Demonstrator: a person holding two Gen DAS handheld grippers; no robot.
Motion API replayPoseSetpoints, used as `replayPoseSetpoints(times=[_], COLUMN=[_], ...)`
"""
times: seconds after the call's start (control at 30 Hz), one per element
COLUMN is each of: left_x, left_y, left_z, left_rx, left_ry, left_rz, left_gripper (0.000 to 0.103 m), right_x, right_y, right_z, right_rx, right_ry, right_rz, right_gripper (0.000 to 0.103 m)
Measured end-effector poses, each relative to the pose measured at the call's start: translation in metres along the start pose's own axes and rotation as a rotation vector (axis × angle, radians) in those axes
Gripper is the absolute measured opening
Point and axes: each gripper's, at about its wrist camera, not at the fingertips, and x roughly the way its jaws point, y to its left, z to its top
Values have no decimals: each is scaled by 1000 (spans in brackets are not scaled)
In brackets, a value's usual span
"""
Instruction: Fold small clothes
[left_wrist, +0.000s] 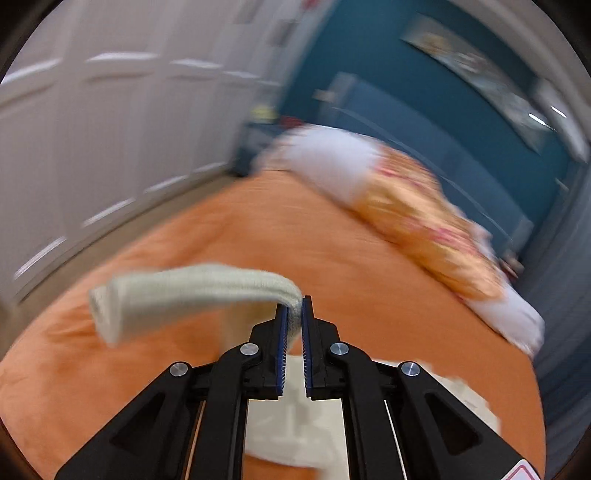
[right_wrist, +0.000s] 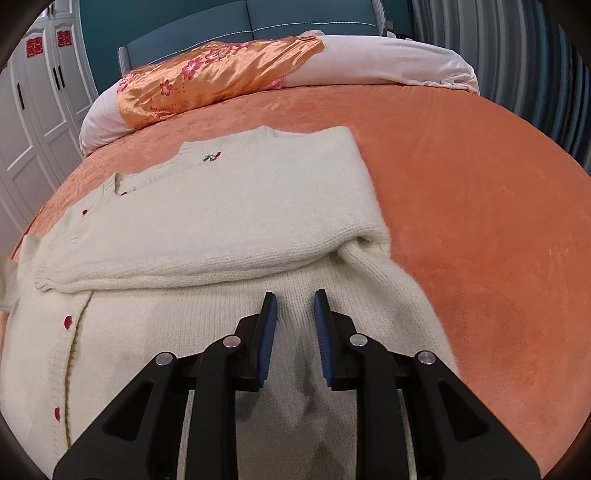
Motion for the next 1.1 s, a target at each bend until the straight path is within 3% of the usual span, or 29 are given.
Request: replayPoseSetpoints(times=[0.1, 0.17, 0.27, 0.33, 0.4, 0.5, 0.57, 0.67, 0.77, 0.8, 0.93, 1.03, 1.07, 1.1], left_x=[-1, 8, 44, 67, 76, 66, 54, 40, 39, 43, 56, 57, 58, 59], left_y=[-93, -153, -218, -239, -238, -219, -195, -150, -105, -91, -51, -39, -39, -43], left_z=[-23, -57, -132, -188, -227, -246, -238, -213, -198, -195, -187, -182, -181, -179], left_rx=[127, 191, 255, 253, 215, 131, 70, -25, -151, -206, -358, -390, -388, -366], left_ry=[38, 99, 255, 372, 436, 467, 434, 355, 349, 362, 371, 354, 346, 332], left_rz=[-133, -213, -238, -218, -217, -213, -205, -133, -76, -67, -59, -43, -38, -30], left_gripper=[4, 5, 13, 51, 49, 49, 50, 59, 59, 59, 59, 59, 59, 59], right_x=[0, 0, 0, 0, -1, -7, -18, -28, -8, 7, 49, 66, 63, 56], right_y=[0, -1, -4, -6, -8, -4, 3, 14, 43, 54, 77, 95, 100, 98], right_z=[-1, -1, -1, 0, 1, 5, 10, 25, 52, 62, 83, 96, 105, 112], right_rx=[6, 16, 33, 50, 59, 43, 35, 92, 103, 116, 187, 189, 171, 179], right_ry=[-2, -3, -4, -1, 0, -3, -25, -42, 64, 121, 185, 202, 186, 159], right_rz=[5, 16, 35, 55, 86, 116, 140, 303, 400, 425, 403, 391, 384, 415], right_gripper=[20, 20, 21, 21, 30, 42, 48, 49, 69, 69, 69, 44, 6, 8])
